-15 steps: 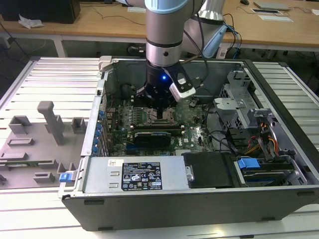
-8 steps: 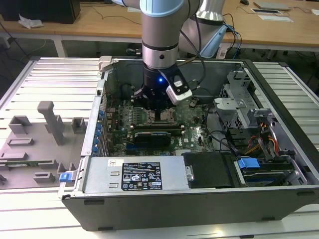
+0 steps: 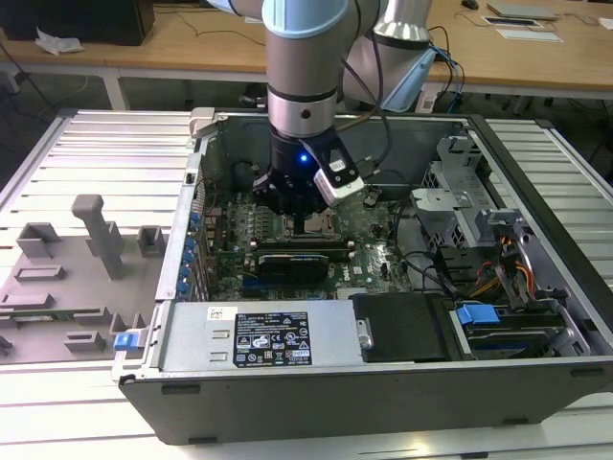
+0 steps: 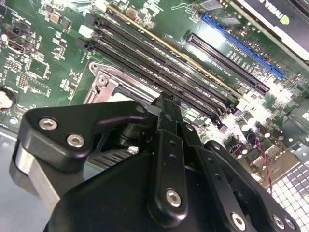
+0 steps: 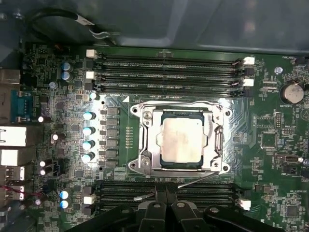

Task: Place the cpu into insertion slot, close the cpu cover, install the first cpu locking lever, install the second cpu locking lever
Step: 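Install the second cpu locking lever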

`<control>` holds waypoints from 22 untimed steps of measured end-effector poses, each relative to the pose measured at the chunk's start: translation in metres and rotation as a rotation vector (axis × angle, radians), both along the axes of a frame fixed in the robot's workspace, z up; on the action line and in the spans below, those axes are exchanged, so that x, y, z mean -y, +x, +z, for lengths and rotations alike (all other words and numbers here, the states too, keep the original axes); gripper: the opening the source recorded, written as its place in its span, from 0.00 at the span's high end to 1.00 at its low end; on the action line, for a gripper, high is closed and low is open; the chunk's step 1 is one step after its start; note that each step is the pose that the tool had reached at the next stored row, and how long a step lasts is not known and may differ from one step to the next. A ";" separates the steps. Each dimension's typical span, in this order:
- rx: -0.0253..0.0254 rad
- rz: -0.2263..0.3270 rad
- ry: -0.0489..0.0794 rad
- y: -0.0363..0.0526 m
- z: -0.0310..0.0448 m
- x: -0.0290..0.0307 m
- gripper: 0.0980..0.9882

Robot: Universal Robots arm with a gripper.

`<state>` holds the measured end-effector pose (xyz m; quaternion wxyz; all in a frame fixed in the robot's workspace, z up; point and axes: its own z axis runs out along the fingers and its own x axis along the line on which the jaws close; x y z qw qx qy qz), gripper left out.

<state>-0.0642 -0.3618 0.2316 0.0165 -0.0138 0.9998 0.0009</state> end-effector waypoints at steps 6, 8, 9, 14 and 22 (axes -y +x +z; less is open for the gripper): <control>0.0001 0.000 0.061 -0.0031 -0.0059 0.0033 0.99; 0.0000 0.000 0.075 -0.0046 -0.0069 0.0071 0.99; 0.0000 0.000 0.091 -0.0054 -0.0074 0.0106 0.99; 0.0000 0.000 0.174 -0.0102 -0.0101 0.0236 0.99; 0.0000 0.000 0.250 -0.0172 -0.0161 0.0403 0.99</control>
